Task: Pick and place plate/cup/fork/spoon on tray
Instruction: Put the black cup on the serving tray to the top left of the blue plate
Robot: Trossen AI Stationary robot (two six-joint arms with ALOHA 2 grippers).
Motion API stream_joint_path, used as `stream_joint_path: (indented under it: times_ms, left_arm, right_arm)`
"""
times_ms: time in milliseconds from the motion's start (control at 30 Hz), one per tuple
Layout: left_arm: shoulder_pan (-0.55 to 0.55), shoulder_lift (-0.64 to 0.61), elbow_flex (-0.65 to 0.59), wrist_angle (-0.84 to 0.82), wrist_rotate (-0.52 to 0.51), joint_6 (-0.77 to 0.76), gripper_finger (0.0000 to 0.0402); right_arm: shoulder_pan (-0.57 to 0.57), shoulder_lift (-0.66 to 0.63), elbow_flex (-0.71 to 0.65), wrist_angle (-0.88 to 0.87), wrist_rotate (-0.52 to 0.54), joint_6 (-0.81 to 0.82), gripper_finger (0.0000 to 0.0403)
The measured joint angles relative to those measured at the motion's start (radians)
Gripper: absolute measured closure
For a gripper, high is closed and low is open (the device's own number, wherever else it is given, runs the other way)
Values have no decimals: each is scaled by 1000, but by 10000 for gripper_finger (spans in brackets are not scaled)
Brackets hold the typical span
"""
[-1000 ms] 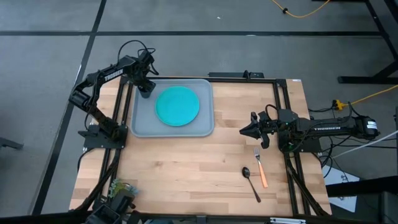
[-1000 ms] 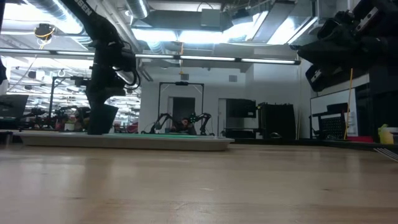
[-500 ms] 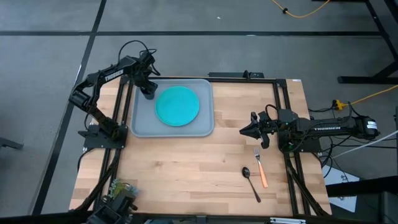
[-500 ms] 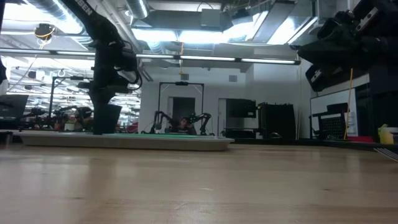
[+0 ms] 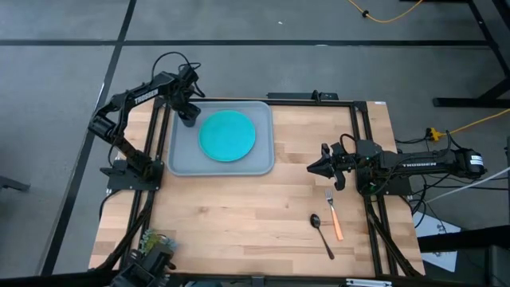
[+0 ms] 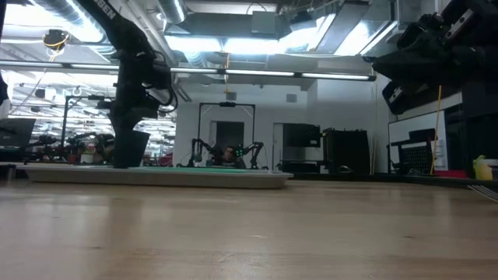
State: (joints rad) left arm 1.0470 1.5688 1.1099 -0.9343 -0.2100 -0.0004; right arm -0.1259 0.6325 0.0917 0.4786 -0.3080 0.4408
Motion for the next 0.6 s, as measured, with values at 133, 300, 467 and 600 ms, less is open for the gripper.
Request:
stream_joint_path:
  times_ms: [133,300,467,600]
  left_arm:
    - [-1,0,0,1,5,36,338]
    - [0,0,0,3,-5,37,319]
    - [0,0,0,3,-13,37,320]
    - [0,0,0,5,-13,36,321]
  right_arm:
    - [0,0,0,0,0,0,357]
    - [0,0,0,-1,0,0,357]
    - [0,0,0,-1,0,0,357]
    - [0,0,0,-3,0,0,357]
